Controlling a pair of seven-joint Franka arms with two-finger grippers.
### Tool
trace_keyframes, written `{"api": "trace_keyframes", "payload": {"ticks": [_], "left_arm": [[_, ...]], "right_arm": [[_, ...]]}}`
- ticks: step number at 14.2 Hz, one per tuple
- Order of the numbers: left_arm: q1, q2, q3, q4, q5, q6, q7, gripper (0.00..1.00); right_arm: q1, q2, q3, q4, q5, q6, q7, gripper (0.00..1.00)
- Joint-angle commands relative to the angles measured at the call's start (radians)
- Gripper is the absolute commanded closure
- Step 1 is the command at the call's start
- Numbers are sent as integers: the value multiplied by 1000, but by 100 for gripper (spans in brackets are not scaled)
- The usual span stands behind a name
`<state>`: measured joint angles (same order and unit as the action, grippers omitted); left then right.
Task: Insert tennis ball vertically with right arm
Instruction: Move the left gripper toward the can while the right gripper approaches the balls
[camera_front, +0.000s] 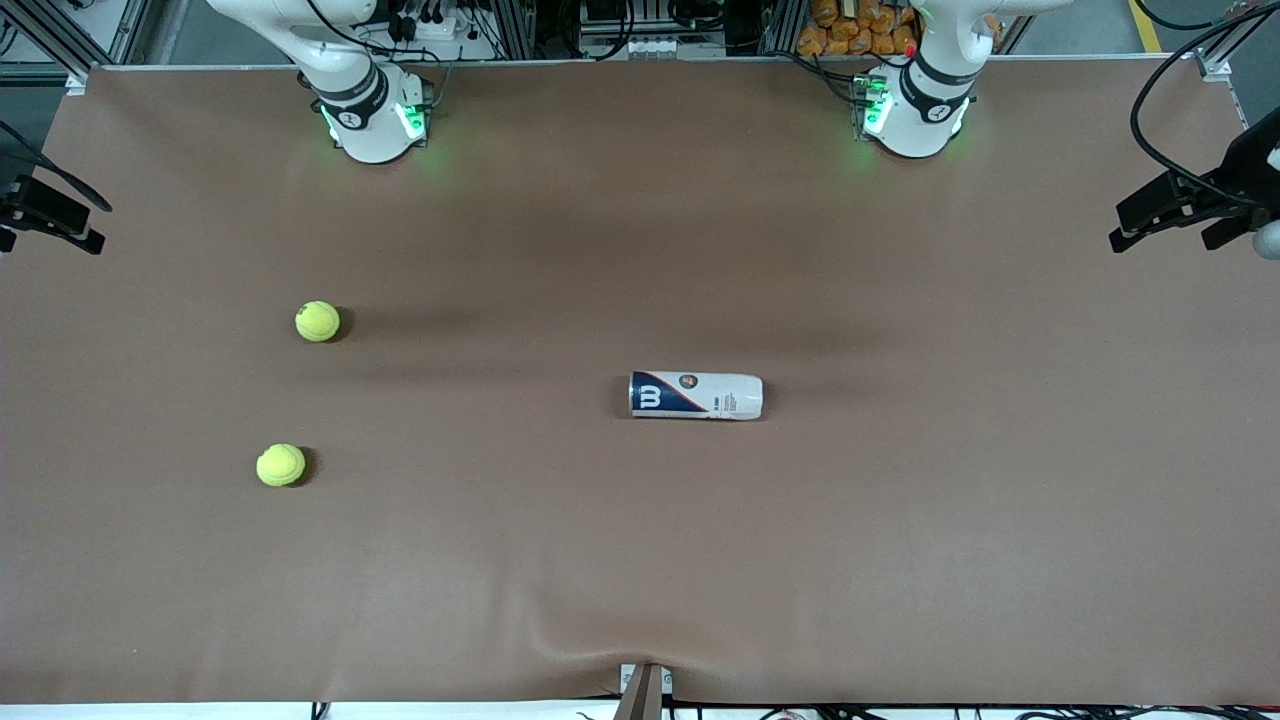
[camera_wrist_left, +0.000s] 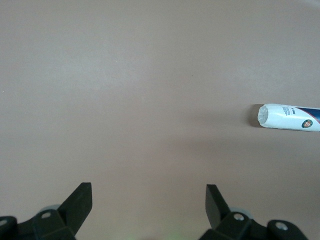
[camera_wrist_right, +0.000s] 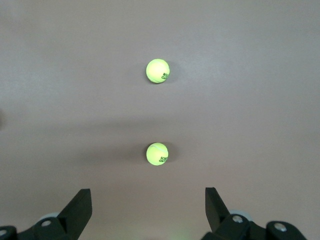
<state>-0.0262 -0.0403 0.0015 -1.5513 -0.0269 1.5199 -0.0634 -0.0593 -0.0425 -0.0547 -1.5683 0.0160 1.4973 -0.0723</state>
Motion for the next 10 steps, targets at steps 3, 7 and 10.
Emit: {"api": "trace_keyframes", "payload": {"ticks": [3,7,10], "left_arm": [[0,10,-6,23,5,-26,4,0],[-3,16,-6,20,4,-37,13,0],[-35,62,-20,17,4,-75,16,0]], "right_arm": [[46,15,-14,1,2,-3,51,0],[47,21,-14,2,2,4,49,0],[50,32,-13,2,2,-5,43,0]]}}
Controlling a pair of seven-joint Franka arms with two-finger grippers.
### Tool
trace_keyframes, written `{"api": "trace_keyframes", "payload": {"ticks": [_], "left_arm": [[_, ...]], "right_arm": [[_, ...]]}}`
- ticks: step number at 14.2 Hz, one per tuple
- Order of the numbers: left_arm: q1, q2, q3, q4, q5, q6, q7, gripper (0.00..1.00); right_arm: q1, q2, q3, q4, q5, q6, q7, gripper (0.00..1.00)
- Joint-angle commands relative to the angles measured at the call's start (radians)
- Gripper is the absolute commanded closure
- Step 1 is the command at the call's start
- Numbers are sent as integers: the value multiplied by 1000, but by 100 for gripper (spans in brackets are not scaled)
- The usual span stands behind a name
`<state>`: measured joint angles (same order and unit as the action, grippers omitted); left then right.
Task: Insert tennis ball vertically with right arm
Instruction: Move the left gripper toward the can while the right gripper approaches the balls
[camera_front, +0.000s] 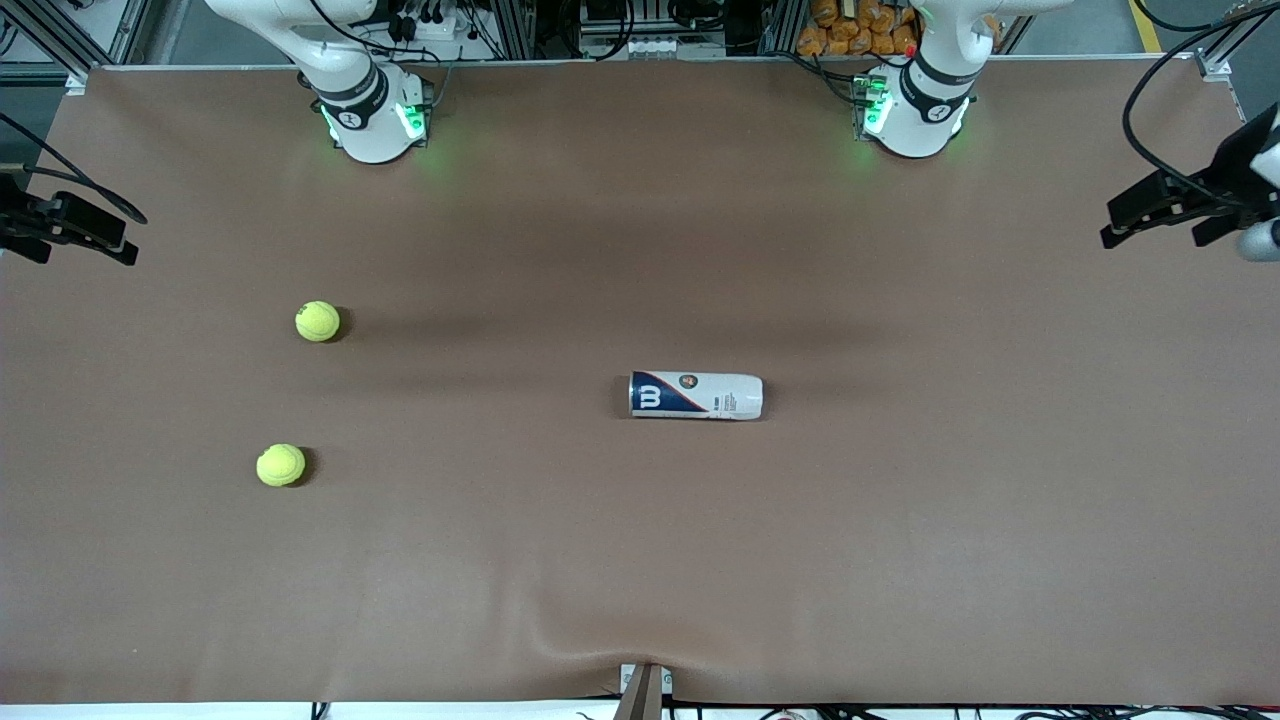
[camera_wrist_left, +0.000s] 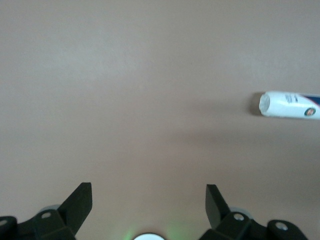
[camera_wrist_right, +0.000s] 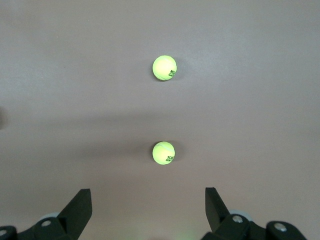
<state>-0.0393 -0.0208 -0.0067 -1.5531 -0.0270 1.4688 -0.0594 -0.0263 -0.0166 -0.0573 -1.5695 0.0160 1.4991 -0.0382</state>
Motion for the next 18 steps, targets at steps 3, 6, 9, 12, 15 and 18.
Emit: {"api": "trace_keyframes", "payload": {"ticks": [3,6,9,12,15,18], "left_arm": [[-56,105,-36,25,-37,-22,13,0],[-73,177,-100,45,-68,-18,13,0],[-79,229,-177,57,-67,-12,16,0],[-102,277,-220,59,-68,53,42,0],[-151,335,-231,85,-65,114,218,0],[-204,415,-230,102,-59,194,428,0]], "right_arm": [[28,15,-9,-4,4,-13,8,0],[23,33,-9,2,2,-13,6,0],[25,76,-9,3,2,3,9,0],[19,183,-9,20,2,84,17,0],[23,305,-9,20,4,212,20,0],[3,404,-9,13,4,332,8,0]]}}
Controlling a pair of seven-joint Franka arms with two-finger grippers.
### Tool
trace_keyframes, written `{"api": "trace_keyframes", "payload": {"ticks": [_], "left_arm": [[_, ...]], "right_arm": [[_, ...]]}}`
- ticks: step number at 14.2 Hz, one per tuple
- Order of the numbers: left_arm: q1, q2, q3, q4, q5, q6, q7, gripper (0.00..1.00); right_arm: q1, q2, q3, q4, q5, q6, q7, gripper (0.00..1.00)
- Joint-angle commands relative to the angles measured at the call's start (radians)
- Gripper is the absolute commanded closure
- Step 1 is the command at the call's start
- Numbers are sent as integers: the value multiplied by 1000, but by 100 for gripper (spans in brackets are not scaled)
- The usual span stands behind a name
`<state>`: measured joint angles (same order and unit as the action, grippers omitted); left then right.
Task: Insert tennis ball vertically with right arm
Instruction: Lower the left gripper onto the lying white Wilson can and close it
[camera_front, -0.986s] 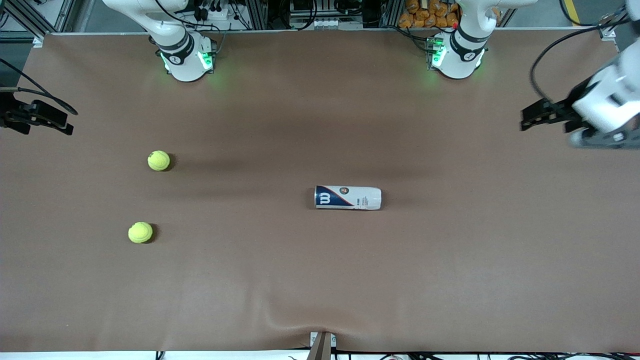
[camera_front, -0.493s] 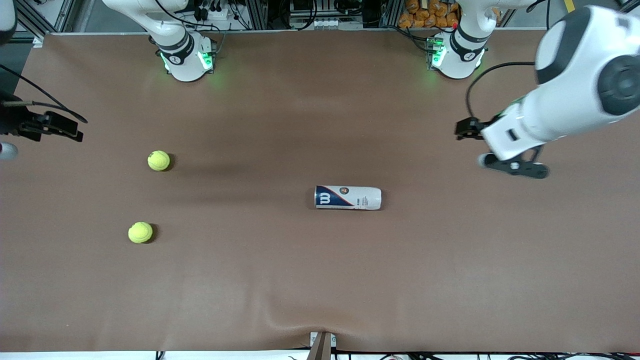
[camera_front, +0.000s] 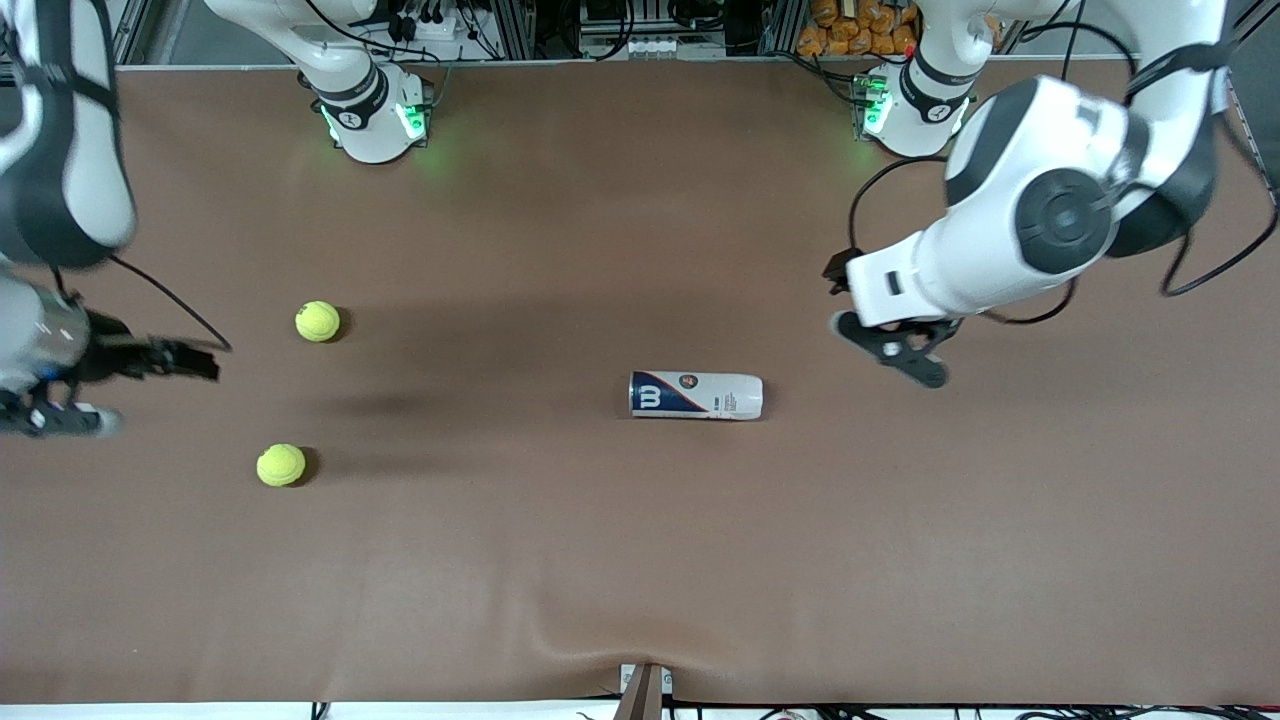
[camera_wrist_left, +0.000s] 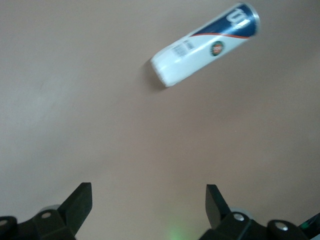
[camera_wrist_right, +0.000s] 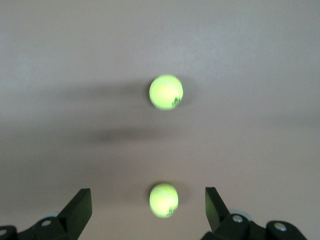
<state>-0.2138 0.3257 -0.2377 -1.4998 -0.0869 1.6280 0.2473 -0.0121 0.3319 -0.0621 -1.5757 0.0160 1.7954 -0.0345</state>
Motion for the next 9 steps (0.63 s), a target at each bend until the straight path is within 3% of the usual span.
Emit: {"api": "trace_keyframes", "payload": {"ticks": [1,5,9], "left_arm": [[-41,96,1,49,7,58,192,0],[-84,183,1,50,61,173,487,0],[-183,237,1,50,194,254,575,0]], "right_arm": [[-25,71,-2,19,5,48,4,0],[-6,87,-1,13,5,50,8,0],[-9,87,-1,3,5,50,11,0]]}}
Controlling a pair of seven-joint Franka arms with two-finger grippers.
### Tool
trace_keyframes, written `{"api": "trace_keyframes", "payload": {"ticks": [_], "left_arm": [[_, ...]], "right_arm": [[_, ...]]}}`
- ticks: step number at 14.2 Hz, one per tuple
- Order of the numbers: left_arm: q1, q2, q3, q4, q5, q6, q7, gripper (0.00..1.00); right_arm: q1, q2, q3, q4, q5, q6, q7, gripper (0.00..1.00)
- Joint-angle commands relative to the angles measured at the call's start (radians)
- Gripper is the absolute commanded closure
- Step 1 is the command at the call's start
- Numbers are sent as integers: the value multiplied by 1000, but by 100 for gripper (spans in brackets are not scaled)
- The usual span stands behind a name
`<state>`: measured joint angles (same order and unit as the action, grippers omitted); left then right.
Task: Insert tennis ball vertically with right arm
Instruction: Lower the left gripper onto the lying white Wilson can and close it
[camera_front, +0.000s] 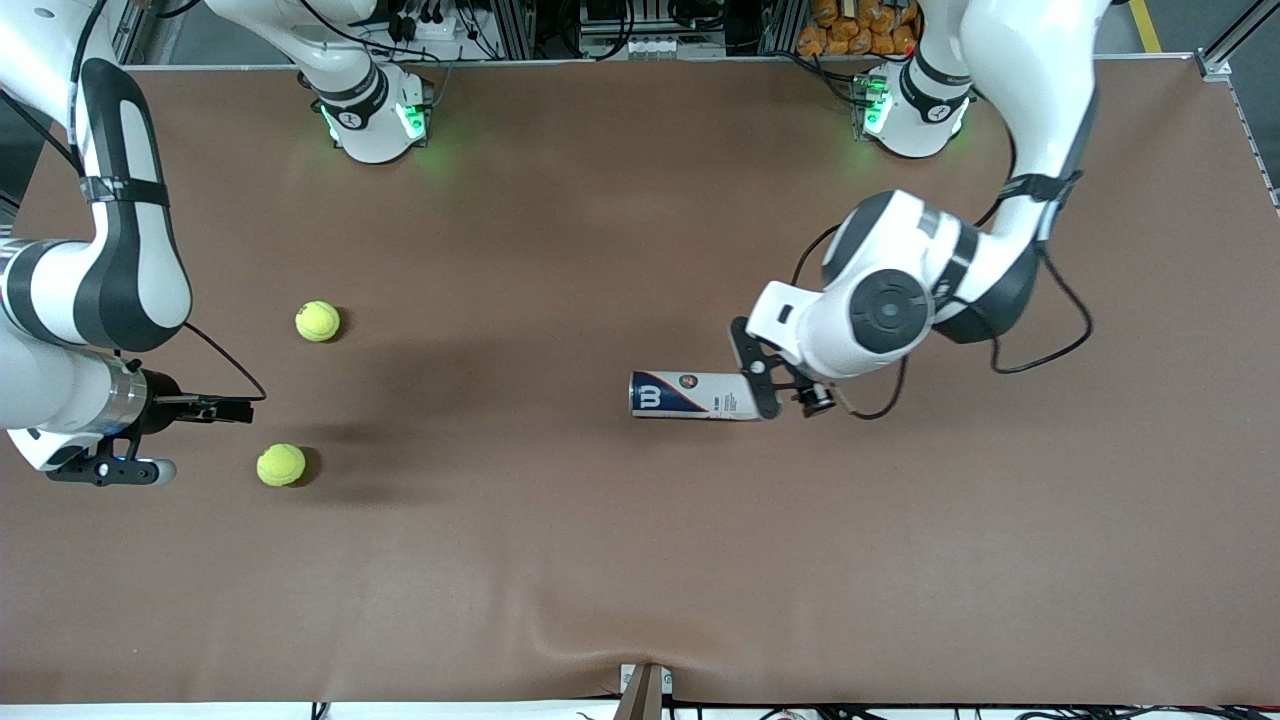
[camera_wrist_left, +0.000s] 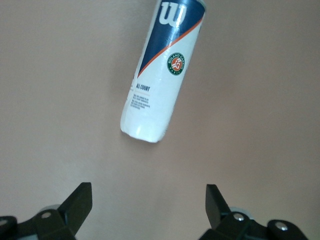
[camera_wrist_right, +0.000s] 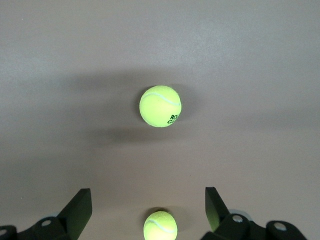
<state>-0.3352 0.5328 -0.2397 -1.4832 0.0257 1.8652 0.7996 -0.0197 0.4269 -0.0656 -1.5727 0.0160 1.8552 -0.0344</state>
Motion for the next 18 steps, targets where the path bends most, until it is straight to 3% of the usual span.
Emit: {"api": "trace_keyframes", "payload": {"ticks": [1,10,18], "left_arm": [[-82,44,3,34,114,37,24,0],[-110,162,2,29,122,279,61,0],[-123,217,2,29,123,327,59,0]], "right_arm": [[1,-8,3,0,5,-10,14,0],[4,-10,3,2,5,-13,16,0],[4,-10,3,3,5,-13,16,0]]}}
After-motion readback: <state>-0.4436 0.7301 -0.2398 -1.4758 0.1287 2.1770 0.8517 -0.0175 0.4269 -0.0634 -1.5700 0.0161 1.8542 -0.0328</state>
